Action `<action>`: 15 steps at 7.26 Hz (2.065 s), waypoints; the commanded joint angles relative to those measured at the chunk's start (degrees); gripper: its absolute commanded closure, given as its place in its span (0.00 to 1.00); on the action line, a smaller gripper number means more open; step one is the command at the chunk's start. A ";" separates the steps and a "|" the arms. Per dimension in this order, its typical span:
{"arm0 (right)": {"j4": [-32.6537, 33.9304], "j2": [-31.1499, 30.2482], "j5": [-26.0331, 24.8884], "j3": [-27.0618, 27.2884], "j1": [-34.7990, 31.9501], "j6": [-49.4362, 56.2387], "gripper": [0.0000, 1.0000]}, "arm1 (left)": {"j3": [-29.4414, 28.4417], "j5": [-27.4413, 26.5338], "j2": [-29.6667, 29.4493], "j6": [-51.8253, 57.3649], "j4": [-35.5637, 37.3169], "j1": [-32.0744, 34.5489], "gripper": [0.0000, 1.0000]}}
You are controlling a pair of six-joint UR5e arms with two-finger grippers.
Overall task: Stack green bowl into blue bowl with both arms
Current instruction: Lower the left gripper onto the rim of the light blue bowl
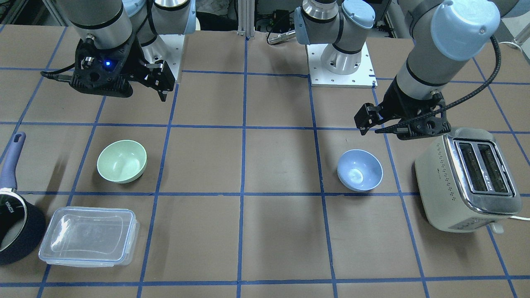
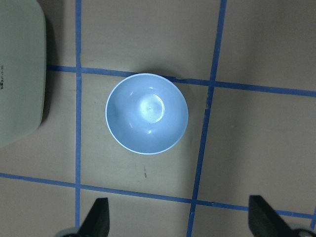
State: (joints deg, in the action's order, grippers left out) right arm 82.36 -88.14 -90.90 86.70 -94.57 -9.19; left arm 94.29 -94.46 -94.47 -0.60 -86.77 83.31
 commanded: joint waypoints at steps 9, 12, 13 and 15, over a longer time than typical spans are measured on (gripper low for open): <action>0.17 0.42 -0.42 -0.13 0.00 0.22 0.00 | 12.92 -0.20 -7.30 5.00 19.60 -6.14 0.00; 0.26 0.51 -0.42 0.05 0.00 0.22 0.00 | 15.83 -0.37 -10.55 5.26 23.99 -6.58 0.02; 0.17 0.51 -0.42 0.14 0.00 0.22 0.00 | 15.83 -0.37 -11.60 5.26 24.45 -7.10 0.02; 0.26 0.51 -0.42 0.14 0.00 0.22 0.00 | 16.01 -0.46 -13.28 5.18 24.98 -7.28 0.03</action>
State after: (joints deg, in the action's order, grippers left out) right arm 82.55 -87.63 -91.32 86.82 -94.57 -8.96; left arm 110.16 -94.85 -106.72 4.64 -62.31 76.16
